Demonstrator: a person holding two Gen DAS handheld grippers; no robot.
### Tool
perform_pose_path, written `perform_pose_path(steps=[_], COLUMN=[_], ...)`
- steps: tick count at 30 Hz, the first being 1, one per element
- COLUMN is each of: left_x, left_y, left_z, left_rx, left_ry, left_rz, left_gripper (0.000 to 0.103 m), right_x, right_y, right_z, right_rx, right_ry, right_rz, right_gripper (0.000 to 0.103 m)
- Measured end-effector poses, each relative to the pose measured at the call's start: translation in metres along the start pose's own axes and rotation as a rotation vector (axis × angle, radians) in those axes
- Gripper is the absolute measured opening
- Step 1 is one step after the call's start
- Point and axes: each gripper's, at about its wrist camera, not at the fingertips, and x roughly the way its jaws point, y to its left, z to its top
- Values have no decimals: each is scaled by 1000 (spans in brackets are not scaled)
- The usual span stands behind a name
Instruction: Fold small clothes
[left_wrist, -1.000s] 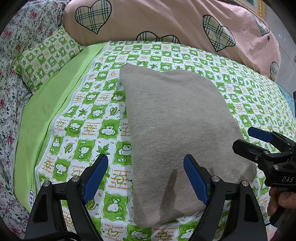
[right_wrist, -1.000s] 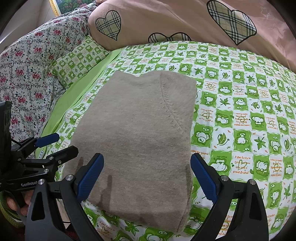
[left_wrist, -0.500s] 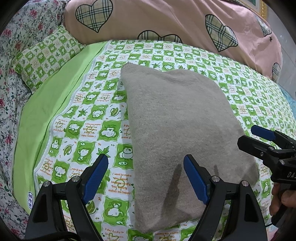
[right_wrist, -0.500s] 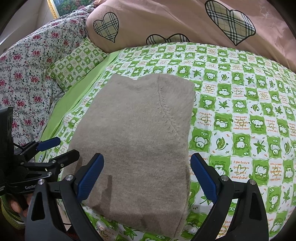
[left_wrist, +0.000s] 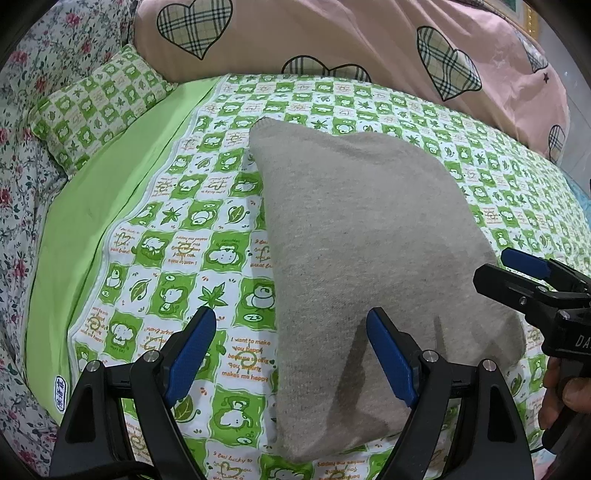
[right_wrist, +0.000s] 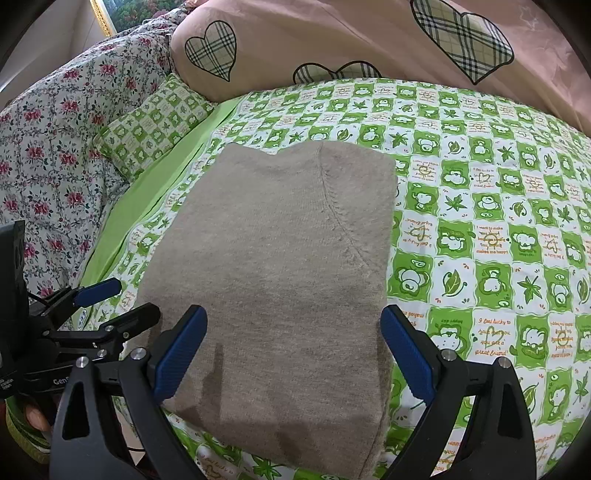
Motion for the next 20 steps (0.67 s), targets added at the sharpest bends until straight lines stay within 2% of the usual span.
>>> perform_pose_path(steps=[7,10,20], left_x=[0,-4,1], left_y=[0,-6,-8], left_z=[4,3,4], left_rx=[-10,5,9], left_ry=[0,-26,-14], left_rz=[-6,-6,-13], left_gripper=[84,84,84], right_x=[0,2,2], right_y=[-2,-1,-5], right_z=[0,0,-2], right_rx=[7,15,30], right_ry=[-1,-2,-4], right_rz=[-1,2,6], right_gripper=[95,95,95])
